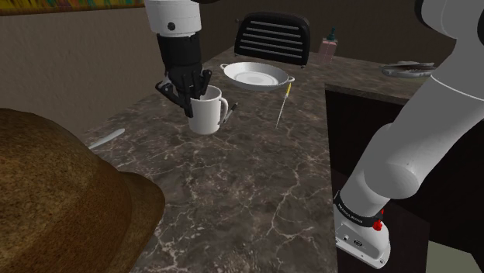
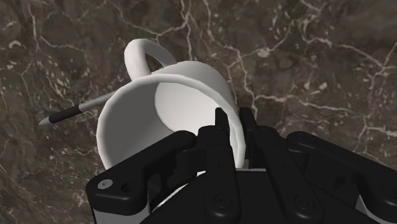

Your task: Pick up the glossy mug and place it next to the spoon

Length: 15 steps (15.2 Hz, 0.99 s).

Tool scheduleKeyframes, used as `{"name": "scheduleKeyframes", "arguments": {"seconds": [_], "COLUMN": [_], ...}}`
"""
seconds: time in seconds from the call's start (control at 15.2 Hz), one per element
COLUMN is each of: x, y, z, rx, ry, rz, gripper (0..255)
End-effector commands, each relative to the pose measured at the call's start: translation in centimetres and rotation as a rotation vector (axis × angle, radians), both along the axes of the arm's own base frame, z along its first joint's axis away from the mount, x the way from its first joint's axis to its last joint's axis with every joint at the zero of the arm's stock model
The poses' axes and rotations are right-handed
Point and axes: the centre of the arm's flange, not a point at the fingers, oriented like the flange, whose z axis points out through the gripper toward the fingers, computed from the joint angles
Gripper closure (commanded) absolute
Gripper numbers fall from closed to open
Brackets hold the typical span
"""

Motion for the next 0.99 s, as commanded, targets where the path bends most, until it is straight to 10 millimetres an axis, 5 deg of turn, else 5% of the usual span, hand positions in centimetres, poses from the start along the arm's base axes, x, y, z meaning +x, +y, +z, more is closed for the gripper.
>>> {"name": "scheduleKeyframes", "arguments": {"seconds": [0.0, 0.07, 0.13, 0.46, 0.73, 0.92], "x": [0.0, 0.0, 0.0, 0.0, 0.2, 0.2], "y": [0.0, 0.0, 0.0, 0.0, 0.3, 0.3], "z": [0.0, 0.0, 0.0, 0.0, 5.0, 5.0], "rx": [0.0, 0.0, 0.0, 0.0, 0.0, 0.0], "ry": [0.0, 0.0, 0.0, 0.0, 0.0, 0.0], "rz": [0.0, 0.0, 0.0, 0.0, 0.0, 0.0], "gripper": [255, 255, 0, 0, 0, 0]}}
